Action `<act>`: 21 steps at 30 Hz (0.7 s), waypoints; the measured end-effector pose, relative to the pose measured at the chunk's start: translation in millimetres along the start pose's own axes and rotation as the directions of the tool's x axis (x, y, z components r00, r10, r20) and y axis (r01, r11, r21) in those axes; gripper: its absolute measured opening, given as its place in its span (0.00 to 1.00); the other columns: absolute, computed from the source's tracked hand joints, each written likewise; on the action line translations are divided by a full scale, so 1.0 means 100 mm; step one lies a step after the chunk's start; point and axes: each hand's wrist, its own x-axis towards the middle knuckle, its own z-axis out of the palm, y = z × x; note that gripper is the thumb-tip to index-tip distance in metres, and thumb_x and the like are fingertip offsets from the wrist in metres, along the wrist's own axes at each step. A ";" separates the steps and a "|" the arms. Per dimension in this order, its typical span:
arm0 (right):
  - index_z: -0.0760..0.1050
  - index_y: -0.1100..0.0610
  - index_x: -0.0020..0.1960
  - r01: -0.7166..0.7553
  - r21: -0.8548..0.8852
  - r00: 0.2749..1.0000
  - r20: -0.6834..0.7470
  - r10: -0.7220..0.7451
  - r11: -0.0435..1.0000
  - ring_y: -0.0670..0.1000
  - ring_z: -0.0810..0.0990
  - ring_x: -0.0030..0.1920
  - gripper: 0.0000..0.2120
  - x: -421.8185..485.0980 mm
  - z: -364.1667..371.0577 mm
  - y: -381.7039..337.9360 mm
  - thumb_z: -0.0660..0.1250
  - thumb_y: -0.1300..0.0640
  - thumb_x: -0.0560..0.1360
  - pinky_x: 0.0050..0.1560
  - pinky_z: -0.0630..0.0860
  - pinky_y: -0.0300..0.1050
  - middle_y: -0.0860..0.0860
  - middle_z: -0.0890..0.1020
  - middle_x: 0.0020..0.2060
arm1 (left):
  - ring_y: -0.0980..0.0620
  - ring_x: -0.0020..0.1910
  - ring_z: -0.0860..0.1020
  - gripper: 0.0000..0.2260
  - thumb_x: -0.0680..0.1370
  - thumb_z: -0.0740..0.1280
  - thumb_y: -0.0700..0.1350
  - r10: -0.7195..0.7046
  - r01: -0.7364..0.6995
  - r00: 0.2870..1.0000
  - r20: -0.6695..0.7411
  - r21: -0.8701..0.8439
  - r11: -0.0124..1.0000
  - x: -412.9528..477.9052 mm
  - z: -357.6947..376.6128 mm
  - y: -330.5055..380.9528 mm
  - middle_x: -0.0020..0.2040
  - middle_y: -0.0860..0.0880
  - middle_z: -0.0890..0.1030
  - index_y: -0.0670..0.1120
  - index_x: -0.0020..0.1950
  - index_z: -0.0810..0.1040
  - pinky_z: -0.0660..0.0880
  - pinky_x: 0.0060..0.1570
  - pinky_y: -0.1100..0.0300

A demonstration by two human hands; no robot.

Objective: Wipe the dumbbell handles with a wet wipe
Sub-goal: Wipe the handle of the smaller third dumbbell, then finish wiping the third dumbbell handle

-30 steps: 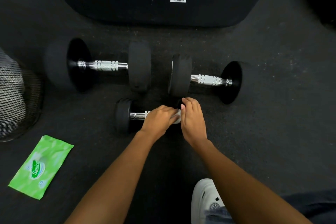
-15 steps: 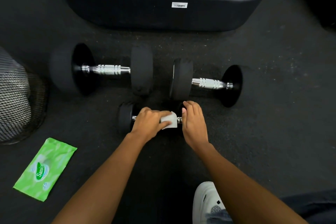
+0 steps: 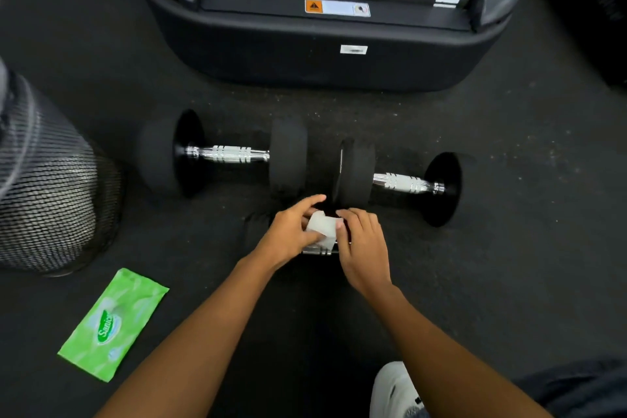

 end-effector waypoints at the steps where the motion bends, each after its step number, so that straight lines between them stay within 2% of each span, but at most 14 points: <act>1: 0.72 0.56 0.62 -0.048 0.086 0.999 0.027 0.046 0.995 0.46 0.71 0.56 0.17 0.04 0.01 -0.07 0.53 0.49 0.80 0.56 0.70 0.43 0.49 0.76 0.54 | 0.50 0.51 0.79 0.34 0.69 0.72 0.32 -0.008 0.008 1.000 0.005 -0.024 1.000 -0.02 -0.08 0.04 0.56 0.47 0.77 0.48 0.71 0.65 0.76 0.50 0.63; 3: 0.71 0.54 0.63 -0.194 0.287 0.979 0.125 0.164 0.938 0.44 0.72 0.54 0.16 0.13 0.00 -0.23 0.57 0.48 0.80 0.52 0.72 0.41 0.47 0.75 0.53 | 0.50 0.51 0.79 0.37 0.68 0.73 0.32 -0.018 0.018 1.000 0.007 -0.032 0.999 -0.06 -0.27 0.10 0.56 0.47 0.78 0.49 0.72 0.62 0.77 0.53 0.58; 5: 0.73 0.53 0.61 -0.298 0.465 0.952 0.207 0.225 0.834 0.46 0.77 0.49 0.14 0.26 0.01 -0.40 0.62 0.49 0.78 0.47 0.75 0.40 0.48 0.78 0.50 | 0.50 0.51 0.80 0.39 0.68 0.73 0.32 -0.010 0.011 1.000 0.015 -0.042 0.999 -0.10 -0.47 0.18 0.55 0.48 0.78 0.50 0.73 0.59 0.76 0.54 0.56; 9: 0.75 0.58 0.56 -0.332 0.723 0.943 0.259 0.208 0.605 0.45 0.78 0.39 0.11 0.59 -0.06 -0.85 0.68 0.63 0.74 0.37 0.74 0.37 0.51 0.79 0.39 | 0.51 0.46 0.80 0.43 0.67 0.72 0.29 -0.012 0.012 1.000 0.002 -0.079 0.997 -0.15 -0.97 0.38 0.54 0.47 0.78 0.50 0.74 0.54 0.78 0.49 0.57; 12: 0.74 0.59 0.57 -0.329 0.797 0.944 0.301 0.139 0.507 0.44 0.76 0.34 0.12 0.85 -0.15 -1.25 0.67 0.66 0.74 0.34 0.74 0.34 0.52 0.77 0.39 | 0.53 0.44 0.80 0.46 0.67 0.72 0.28 -0.040 0.034 0.998 -0.047 -0.116 0.993 -0.22 -1.40 0.54 0.55 0.46 0.77 0.51 0.75 0.50 0.78 0.47 0.59; 15: 0.74 0.59 0.59 -0.309 0.804 0.939 0.342 0.031 0.508 0.45 0.77 0.34 0.14 1.06 -0.19 -1.68 0.66 0.66 0.74 0.35 0.75 0.36 0.51 0.77 0.40 | 0.52 0.48 0.80 0.45 0.67 0.74 0.32 -0.081 0.073 0.990 -0.114 -0.070 0.995 -0.37 -1.84 0.67 0.53 0.46 0.79 0.51 0.75 0.52 0.76 0.50 0.59; 18: 0.74 0.60 0.59 -0.312 0.816 0.922 0.384 -0.051 0.487 0.46 0.78 0.38 0.14 1.22 -0.19 -2.09 0.66 0.67 0.74 0.36 0.76 0.37 0.51 0.78 0.40 | 0.52 0.43 0.81 0.37 0.68 0.73 0.34 -0.098 0.089 0.983 -0.157 -0.060 0.994 -0.62 -2.22 0.80 0.46 0.46 0.83 0.50 0.72 0.60 0.77 0.40 0.63; 21: 0.74 0.62 0.59 -0.352 0.818 0.884 0.450 -0.126 0.454 0.49 0.77 0.36 0.13 1.30 -0.12 -2.53 0.65 0.69 0.75 0.35 0.75 0.39 0.54 0.78 0.41 | 0.53 0.36 0.81 0.26 0.70 0.72 0.36 -0.134 0.106 0.964 -0.228 -0.132 0.986 -0.97 -2.61 0.84 0.43 0.44 0.83 0.48 0.65 0.69 0.78 0.33 0.64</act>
